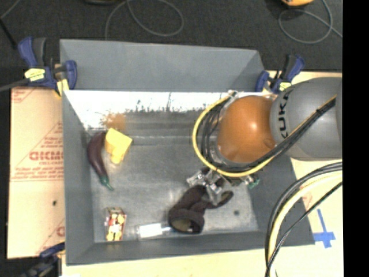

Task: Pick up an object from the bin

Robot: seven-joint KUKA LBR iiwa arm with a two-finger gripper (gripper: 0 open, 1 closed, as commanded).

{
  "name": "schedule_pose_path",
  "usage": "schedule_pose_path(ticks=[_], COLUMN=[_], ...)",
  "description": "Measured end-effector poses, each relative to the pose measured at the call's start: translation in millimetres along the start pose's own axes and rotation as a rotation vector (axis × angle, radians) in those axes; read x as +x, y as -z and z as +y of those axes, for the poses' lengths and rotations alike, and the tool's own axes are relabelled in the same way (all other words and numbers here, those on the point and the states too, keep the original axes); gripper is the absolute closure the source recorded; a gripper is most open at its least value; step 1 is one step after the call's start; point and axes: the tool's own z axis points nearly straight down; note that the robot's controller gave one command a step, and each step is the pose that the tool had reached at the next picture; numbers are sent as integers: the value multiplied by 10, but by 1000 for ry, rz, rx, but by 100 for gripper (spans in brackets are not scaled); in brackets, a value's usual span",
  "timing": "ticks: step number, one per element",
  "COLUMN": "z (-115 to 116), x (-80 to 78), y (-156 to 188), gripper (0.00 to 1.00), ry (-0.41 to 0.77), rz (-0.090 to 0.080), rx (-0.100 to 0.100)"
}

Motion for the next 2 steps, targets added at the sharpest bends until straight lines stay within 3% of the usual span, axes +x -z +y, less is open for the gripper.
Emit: schedule_pose_path(ticks=[2], z=[17], x=[20], y=[236], gripper=[100], ry=[-3], rz=[6], rx=[-6])
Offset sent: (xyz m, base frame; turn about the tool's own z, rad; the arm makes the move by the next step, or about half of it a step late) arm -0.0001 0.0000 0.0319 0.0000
